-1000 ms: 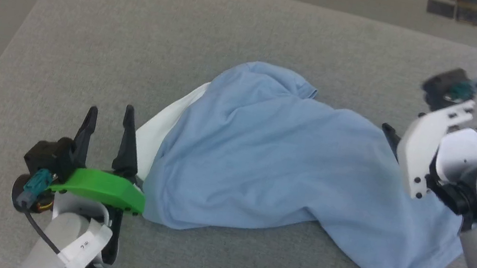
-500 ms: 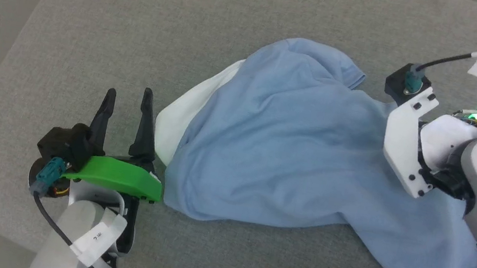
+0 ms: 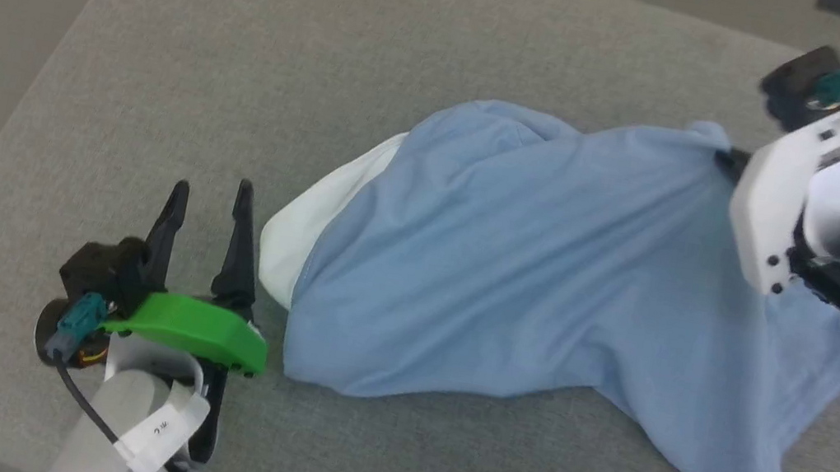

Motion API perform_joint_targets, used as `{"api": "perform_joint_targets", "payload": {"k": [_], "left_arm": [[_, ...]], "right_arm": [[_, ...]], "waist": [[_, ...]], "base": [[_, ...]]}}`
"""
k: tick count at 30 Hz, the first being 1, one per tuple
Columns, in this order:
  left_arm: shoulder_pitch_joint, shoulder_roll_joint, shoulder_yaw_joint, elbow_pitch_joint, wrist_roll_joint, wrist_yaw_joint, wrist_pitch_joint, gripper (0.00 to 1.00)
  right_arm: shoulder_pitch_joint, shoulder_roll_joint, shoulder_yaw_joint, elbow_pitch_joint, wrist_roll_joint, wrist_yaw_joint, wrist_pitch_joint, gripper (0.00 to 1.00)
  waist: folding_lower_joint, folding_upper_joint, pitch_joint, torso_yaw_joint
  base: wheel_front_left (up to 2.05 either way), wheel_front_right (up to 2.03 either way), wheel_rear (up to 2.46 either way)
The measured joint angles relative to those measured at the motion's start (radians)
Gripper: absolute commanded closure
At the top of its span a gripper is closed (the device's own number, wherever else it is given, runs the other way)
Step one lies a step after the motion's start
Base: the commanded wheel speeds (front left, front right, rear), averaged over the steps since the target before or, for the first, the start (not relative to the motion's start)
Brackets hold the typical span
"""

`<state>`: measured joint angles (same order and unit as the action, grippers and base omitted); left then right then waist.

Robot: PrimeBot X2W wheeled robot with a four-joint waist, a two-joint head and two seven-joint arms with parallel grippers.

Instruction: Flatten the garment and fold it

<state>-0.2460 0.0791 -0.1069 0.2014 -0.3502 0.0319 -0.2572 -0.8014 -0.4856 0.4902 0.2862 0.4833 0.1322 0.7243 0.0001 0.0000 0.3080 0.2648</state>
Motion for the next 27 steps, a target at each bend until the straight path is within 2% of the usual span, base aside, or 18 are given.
{"api": "perform_joint_targets", "payload": {"k": [5,10,13,17,20,23,27], "left_arm": [[0.036,0.021,0.002,0.008,0.006,0.0,0.001,0.0],[0.062,0.031,0.004,-0.002,0.005,0.0,0.016,0.0],[0.074,0.035,0.003,-0.012,0.004,0.004,0.027,0.0],[0.08,0.04,0.001,-0.024,0.0,0.004,0.037,0.0],[0.082,0.043,-0.002,-0.03,-0.003,0.004,0.046,0.0],[0.082,0.044,-0.007,-0.034,-0.005,0.004,0.054,0.0],[0.083,0.044,-0.008,-0.035,-0.012,0.004,0.062,0.0]], "right_arm": [[0.1,0.01,-0.171,-0.056,-0.031,0.0,-0.053,1.0],[0.299,0.029,-0.417,-0.16,-0.087,0.0,-0.056,1.0],[0.451,0.077,-0.567,-0.225,-0.118,0.0,-0.037,1.0],[0.669,0.186,-0.742,-0.275,-0.156,0.0,-0.005,1.0],[0.79,0.275,-0.802,-0.281,-0.163,0.0,0.007,1.0],[0.867,0.354,-0.812,-0.269,-0.167,0.0,0.025,1.0],[0.899,0.4,-0.801,-0.242,-0.165,0.0,0.018,1.0]], "waist": [[-0.0001,0.0,-0.059,-0.042],[-0.0002,0.0,-0.113,-0.099],[-0.0002,0.0,-0.139,-0.133],[-0.0002,0.0,-0.168,-0.172],[-0.0002,0.0,-0.181,-0.194],[-0.0002,0.0,-0.187,-0.208],[-0.0002,0.0,-0.185,-0.211]], "base": [[0.0,0.0,0.0],[0.0,0.0,0.0],[0.0,0.0,0.0],[0.0,0.0,0.0],[0.0,0.0,0.0],[0.0,0.0,0.0],[0.0,0.0,0.0]]}}
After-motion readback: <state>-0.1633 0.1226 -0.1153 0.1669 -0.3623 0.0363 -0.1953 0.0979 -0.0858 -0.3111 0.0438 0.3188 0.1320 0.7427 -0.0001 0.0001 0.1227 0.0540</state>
